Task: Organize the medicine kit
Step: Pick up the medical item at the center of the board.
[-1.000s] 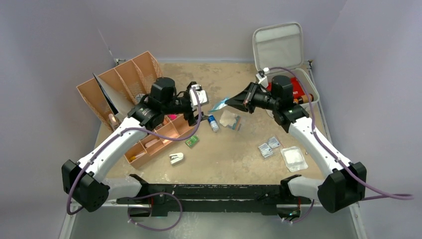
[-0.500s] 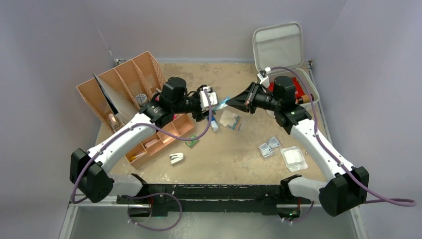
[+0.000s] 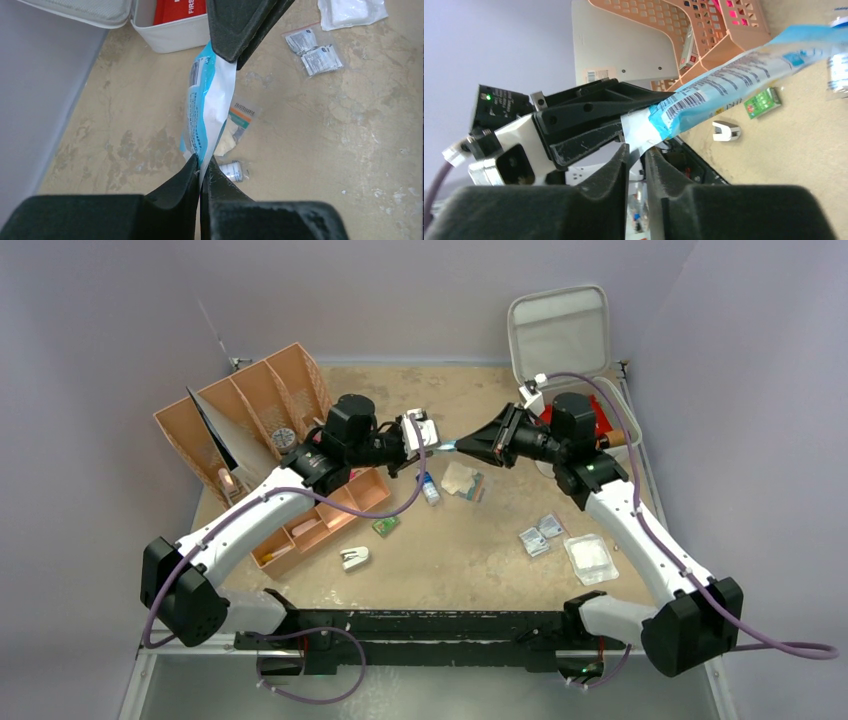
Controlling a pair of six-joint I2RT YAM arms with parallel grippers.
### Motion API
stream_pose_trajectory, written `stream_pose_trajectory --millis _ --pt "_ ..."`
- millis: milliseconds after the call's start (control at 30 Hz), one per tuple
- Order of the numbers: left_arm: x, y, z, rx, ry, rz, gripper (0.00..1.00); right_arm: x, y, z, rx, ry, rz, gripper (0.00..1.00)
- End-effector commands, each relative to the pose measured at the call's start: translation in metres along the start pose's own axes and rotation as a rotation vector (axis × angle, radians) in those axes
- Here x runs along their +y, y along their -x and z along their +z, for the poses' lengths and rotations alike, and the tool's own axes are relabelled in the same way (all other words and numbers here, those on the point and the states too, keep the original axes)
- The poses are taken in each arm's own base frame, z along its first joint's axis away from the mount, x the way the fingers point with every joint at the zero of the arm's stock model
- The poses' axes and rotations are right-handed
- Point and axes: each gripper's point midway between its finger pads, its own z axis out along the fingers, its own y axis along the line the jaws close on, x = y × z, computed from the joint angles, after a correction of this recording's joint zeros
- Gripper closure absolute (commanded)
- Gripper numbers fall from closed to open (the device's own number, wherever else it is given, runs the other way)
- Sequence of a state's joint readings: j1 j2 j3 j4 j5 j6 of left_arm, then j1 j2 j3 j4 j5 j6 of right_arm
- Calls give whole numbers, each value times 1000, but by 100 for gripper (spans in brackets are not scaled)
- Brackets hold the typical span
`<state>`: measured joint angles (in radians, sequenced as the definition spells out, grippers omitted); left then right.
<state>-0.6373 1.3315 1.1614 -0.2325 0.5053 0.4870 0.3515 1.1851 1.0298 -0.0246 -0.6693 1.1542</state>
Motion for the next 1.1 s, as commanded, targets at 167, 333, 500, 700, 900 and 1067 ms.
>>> stream_pose_trajectory --millis 167,333,500,700,900,1067 --pt "-19 28 -14 -49 -61 -215 100 11 3 -19 -69 -18 -236 60" --pt "-38 29 -19 -43 -189 -319 100 8 7 -25 -85 -38 -430 55" --pt "-49 39 -35 -59 -342 -412 100 18 -6 -27 -43 103 -682 53" --pt "-40 40 -56 -85 -412 -523 100 27 -22 -35 3 215 -865 52" --pt "-48 45 -67 -140 -500 -478 100 29 -42 -35 109 336 -883 38" --pt "-59 51 -71 -179 -586 -490 100 33 -41 -30 132 372 -870 33"
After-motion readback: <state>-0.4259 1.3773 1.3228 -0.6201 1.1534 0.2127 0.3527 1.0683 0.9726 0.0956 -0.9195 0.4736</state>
